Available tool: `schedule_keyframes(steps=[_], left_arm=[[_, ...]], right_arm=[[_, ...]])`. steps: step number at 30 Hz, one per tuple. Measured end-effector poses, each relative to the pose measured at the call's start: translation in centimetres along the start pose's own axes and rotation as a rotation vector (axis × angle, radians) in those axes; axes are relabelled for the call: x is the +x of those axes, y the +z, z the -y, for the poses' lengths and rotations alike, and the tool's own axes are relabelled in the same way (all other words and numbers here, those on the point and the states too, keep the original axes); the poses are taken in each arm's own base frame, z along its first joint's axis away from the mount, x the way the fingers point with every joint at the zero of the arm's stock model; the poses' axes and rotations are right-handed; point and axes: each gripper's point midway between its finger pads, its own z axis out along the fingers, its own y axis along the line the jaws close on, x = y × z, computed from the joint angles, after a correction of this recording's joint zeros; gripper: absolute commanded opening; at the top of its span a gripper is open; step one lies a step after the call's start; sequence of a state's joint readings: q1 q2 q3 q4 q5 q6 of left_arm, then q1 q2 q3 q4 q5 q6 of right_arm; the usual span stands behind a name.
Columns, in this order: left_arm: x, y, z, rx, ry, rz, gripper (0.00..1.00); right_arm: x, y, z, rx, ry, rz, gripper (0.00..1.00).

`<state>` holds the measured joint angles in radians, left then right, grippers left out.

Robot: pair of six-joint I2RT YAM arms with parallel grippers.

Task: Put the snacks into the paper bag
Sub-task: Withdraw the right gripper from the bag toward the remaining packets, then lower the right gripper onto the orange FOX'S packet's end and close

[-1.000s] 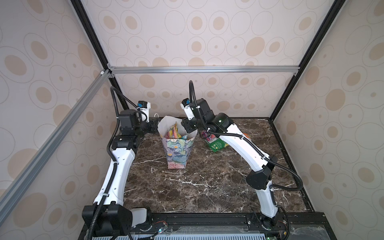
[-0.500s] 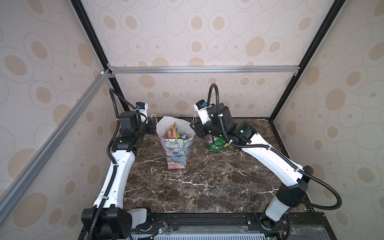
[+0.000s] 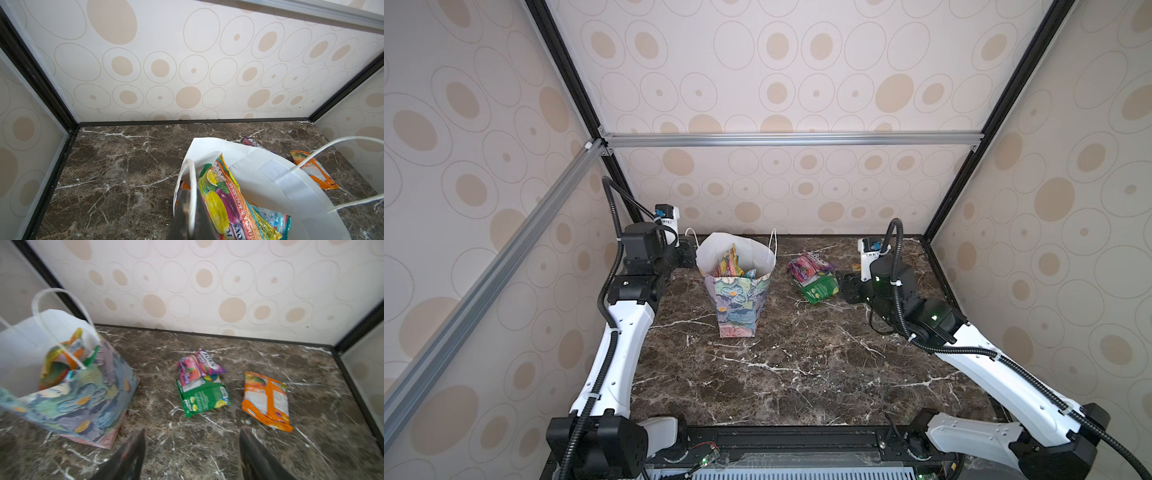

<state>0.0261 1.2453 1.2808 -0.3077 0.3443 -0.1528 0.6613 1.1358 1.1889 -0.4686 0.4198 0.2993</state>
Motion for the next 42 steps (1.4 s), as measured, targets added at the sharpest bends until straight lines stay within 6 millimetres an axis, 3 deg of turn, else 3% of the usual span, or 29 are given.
schedule_keyframes(steps=[5,14,23,35,42], left_arm=[[-0.3,-0.2,0.3,0.013,0.004,0.013,0.07],[-1.2,-0.6,0.6,0.026,0.014,0.048,0.08],[-1.5,-0.6,0.9,0.041,0.017,0.058,0.09],[-1.6,-0.6,0.9,0.042,0.016,0.062,0.09],[-1.5,-0.5,0.9,0.044,0.014,0.055,0.13]], right_arm=[[3.7,2.2,4.4,0.175,-0.031,-0.199,0.8],[8.1,6.8,8.0,0.373,-0.218,-0.43,0.83],[11.2,12.8,9.1,0.471,-0.508,-0.563,0.82],[10.3,15.2,9.2,0.436,-0.561,-0.517,0.75],[12.9,17.3,10.6,0.42,-0.565,-0.585,0.74]])
